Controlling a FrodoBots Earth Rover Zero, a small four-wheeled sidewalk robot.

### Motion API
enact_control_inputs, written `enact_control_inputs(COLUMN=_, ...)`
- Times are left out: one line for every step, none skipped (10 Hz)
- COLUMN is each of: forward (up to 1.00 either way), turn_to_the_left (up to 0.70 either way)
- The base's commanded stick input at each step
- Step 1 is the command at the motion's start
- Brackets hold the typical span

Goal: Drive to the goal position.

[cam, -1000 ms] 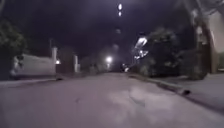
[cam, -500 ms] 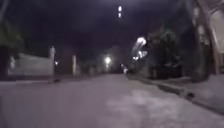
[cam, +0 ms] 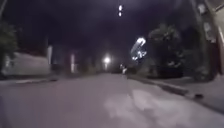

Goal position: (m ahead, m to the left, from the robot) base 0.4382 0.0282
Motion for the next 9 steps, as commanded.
enact_control_inputs(forward=0.70, turn_to_the_left=-0.35)
enact_control_inputs(forward=0.70, turn_to_the_left=-0.35)
enact_control_inputs(forward=0.70, turn_to_the_left=-0.35)
enact_control_inputs(forward=0.70, turn_to_the_left=-0.35)
enact_control_inputs(forward=0.70, turn_to_the_left=-0.35)
enact_control_inputs(forward=0.70, turn_to_the_left=-0.35)
enact_control_inputs(forward=0.70, turn_to_the_left=-0.35)
enact_control_inputs(forward=0.70, turn_to_the_left=-0.31)
enact_control_inputs(forward=0.70, turn_to_the_left=-0.22)
